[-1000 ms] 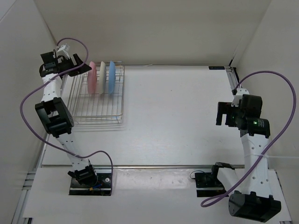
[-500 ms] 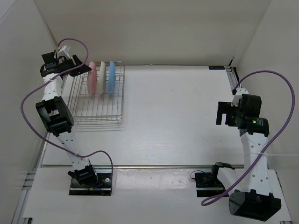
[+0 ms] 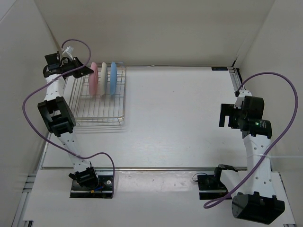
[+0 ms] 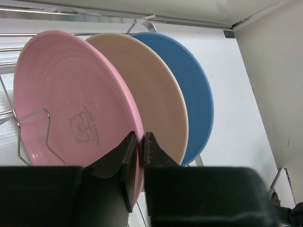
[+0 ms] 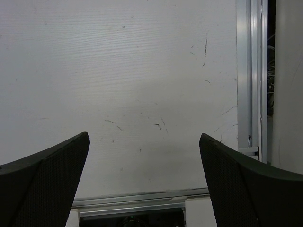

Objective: Unload the plates from the dish rack

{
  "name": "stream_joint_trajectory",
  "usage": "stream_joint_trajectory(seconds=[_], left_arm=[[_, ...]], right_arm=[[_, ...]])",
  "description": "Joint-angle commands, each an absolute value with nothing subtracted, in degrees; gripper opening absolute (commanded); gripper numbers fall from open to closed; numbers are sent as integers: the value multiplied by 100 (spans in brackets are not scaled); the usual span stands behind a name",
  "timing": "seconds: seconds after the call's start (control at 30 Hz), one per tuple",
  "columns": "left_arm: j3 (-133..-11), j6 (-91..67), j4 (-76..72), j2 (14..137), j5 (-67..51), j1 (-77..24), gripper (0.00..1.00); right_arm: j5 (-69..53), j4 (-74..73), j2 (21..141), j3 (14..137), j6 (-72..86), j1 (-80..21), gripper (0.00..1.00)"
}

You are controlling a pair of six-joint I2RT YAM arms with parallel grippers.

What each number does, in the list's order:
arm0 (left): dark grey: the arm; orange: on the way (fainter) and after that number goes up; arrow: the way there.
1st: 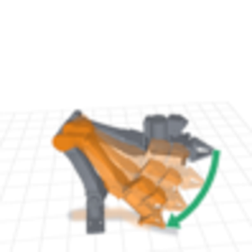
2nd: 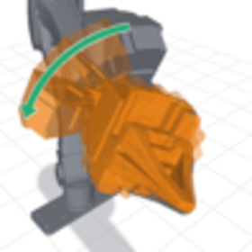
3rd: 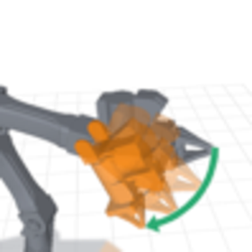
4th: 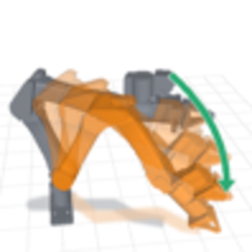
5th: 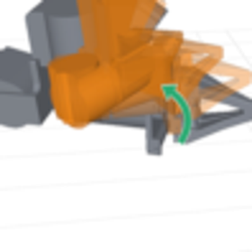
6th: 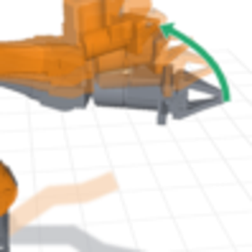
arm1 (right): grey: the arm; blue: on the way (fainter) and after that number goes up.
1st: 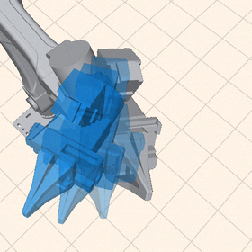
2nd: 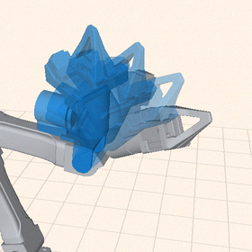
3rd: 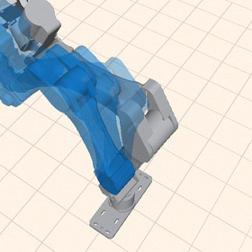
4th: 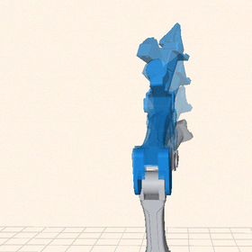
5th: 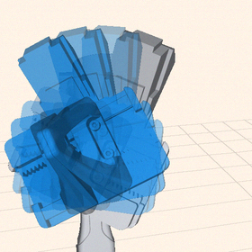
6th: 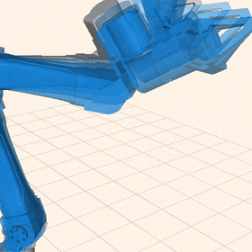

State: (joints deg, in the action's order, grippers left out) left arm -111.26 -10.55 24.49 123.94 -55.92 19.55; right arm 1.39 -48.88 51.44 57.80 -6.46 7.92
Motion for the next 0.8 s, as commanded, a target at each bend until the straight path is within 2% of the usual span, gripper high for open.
stream_joint_trajectory(seconds=[0.0,0.07,0.1,0.5,0.77], left_arm=[[-11276,-914,2627,12498,-5292,1934,18],[-11276,-914,2628,12446,-5291,1934,16],[-11329,-914,2698,12445,-5291,1934,11],[-11741,-1187,2848,11979,-5501,1995,11],[-11962,-906,3409,11023,-5616,1995,11]], right_arm=[[211,-4676,5089,5713,-703,826,100],[264,-4676,5089,5713,-703,826,100],[264,-4676,5089,5713,-703,826,100],[211,-4623,5142,5651,-703,826,100],[97,-4623,5203,5713,-703,826,100]])
